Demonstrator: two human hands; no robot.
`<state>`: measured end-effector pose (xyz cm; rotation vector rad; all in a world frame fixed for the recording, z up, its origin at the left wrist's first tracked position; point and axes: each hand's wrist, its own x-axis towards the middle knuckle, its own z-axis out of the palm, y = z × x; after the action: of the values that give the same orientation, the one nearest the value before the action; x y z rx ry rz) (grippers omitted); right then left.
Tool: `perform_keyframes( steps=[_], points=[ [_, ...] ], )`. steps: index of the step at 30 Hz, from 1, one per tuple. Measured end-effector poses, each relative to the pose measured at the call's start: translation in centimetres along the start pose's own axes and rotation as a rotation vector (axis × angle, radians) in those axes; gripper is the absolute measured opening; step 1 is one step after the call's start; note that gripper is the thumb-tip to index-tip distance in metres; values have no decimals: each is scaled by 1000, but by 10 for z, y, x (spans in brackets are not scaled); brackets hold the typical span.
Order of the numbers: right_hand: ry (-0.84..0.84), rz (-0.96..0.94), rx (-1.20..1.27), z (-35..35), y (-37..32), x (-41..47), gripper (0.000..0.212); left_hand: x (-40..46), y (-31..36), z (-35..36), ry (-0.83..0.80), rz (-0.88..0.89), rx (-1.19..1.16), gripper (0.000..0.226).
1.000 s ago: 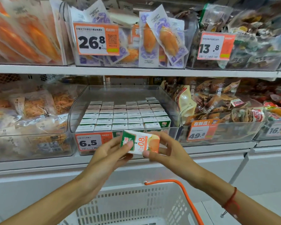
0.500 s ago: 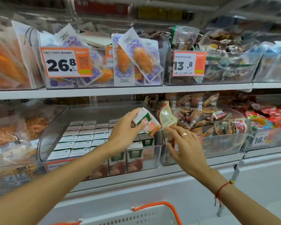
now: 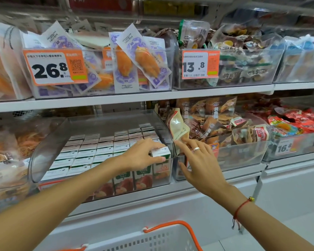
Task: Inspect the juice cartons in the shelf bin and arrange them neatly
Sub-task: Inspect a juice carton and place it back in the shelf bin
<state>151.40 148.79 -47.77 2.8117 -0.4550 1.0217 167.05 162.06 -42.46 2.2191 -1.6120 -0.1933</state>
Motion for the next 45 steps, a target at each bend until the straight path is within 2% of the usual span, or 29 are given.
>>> perform_keyframes(
  steps=[4,8,12,16,19,23,26,33,35,37,45],
  points=[
    [-1,11,-5,0,0,-1,66,4,-8,1,-50,-49,-64,46],
    [1,8,-11,0,-1,-1,66,2,-15,5,-12,-11,65,37],
    [-2,5,-14,0,-1,-2,65,2,-20,2,0,46,185,40],
    [-13,5,-14,-1,-1,-2,65,19,-28,-10,77,-51,179,29],
    [-24,10,-10,-1,-1,-2,65,34,-28,-18,-52,-97,257,30],
    [-33,2,-7,-1,1,0,65,50,-18,-31,-197,-96,432,43],
    [-37,6,-6,0,1,-1,65,56,-11,-34,-288,-123,468,51],
    [-54,3,1,-2,1,-1,65,59,-12,-25,-263,-80,495,49],
    [-60,-2,4,-3,1,-1,65,54,-16,-23,-219,-79,427,49],
    [-60,0,8,-4,0,-1,66,48,-21,-21,-125,-95,265,46],
    [-91,12,61,-19,-7,6,57,-3,-8,-18,453,-41,-518,14]
  ],
)
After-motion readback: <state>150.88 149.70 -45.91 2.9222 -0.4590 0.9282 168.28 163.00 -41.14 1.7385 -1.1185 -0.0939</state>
